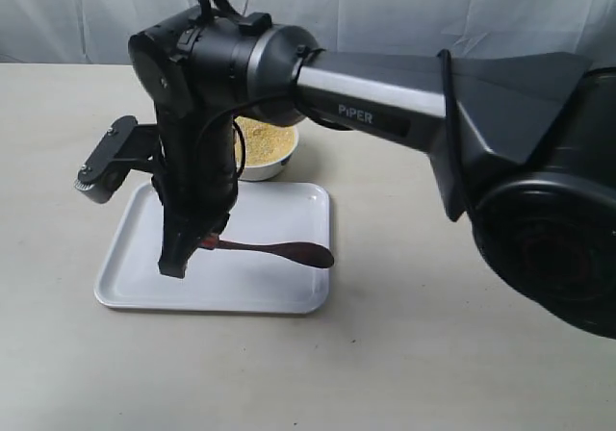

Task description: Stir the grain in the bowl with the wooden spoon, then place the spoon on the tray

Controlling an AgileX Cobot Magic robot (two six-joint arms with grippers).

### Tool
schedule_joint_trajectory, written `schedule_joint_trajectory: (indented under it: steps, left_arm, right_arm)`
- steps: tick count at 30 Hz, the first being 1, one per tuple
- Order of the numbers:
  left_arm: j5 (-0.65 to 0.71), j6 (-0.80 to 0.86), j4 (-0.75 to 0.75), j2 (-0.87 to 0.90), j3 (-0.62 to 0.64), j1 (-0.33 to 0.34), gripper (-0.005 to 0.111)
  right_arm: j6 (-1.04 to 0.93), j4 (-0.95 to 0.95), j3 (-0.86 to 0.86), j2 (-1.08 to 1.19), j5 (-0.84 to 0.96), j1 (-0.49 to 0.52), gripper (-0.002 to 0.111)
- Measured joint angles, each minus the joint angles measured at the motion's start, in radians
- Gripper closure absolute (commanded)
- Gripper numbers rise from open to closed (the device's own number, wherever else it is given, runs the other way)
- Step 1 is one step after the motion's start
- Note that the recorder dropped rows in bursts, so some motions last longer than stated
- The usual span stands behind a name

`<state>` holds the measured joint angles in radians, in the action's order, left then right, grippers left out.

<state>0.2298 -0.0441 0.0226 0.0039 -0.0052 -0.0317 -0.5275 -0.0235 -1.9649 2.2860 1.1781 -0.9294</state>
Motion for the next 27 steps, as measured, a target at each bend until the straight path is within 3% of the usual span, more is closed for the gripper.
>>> schedule_joint_trajectory:
  steps: [16, 17, 20, 22, 27]
  left_arm:
    - [0.000, 0.000, 0.000, 0.000, 0.000, 0.000, 0.107]
    - [0.000, 0.000, 0.000, 0.000, 0.000, 0.000, 0.107]
    - [0.000, 0.000, 0.000, 0.000, 0.000, 0.000, 0.107]
    - [0.000, 0.000, 0.000, 0.000, 0.000, 0.000, 0.107]
    - [0.000, 0.000, 0.000, 0.000, 0.000, 0.000, 0.107]
  right_arm:
    - [0.040, 0.023, -0.001, 0.069, -0.202, -0.002, 0.108]
    - [0.046, 0.023, -0.001, 0.069, -0.214, -0.002, 0.104]
    - [0.067, 0.023, -0.001, 0.073, -0.247, -0.002, 0.071]
    - [0.080, 0.023, -0.001, 0.077, -0.254, -0.002, 0.057]
    - [0.171, 0.023, -0.001, 0.055, -0.257, -0.002, 0.056]
